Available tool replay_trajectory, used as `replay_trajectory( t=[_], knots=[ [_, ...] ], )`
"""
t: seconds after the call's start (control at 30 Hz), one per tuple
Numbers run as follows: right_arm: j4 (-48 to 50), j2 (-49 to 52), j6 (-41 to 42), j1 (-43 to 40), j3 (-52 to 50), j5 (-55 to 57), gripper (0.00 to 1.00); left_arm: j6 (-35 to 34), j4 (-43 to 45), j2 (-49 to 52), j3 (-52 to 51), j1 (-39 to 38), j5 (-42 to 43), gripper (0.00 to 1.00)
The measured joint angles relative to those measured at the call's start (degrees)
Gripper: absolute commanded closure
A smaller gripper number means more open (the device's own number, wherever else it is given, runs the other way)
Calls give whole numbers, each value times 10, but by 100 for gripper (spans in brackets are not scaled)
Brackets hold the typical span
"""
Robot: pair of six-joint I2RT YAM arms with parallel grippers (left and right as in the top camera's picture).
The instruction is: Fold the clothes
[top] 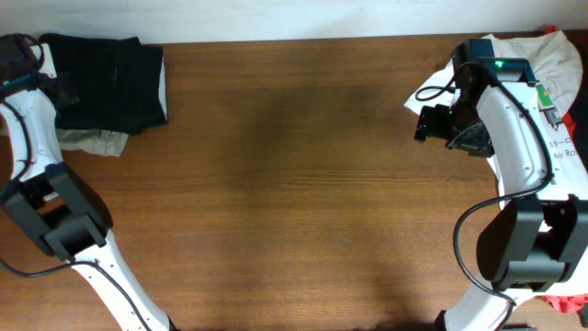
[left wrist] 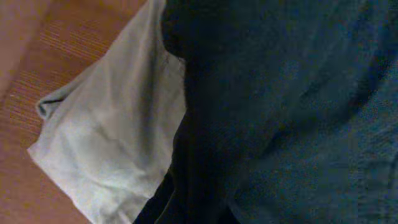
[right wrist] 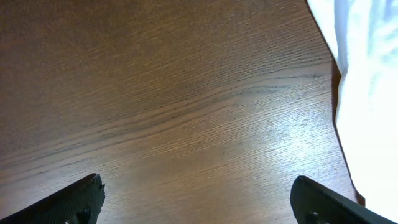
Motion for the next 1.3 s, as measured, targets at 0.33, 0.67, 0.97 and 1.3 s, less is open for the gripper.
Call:
replay_trajectory(
  t=[0.33,0.67,0.97,1.3],
  knots=[
    [0,0,0,0,0,0,1,6,21,-52,2,-1,-7,100],
    [0,0,0,0,0,0,1,34,116,46,9,68,-97,1],
    [0,0,0,0,0,0,2,12,101,74,19,79,-115,1],
    [0,0,0,0,0,0,1,-1,14,28,27,39,-78,93]
  ],
)
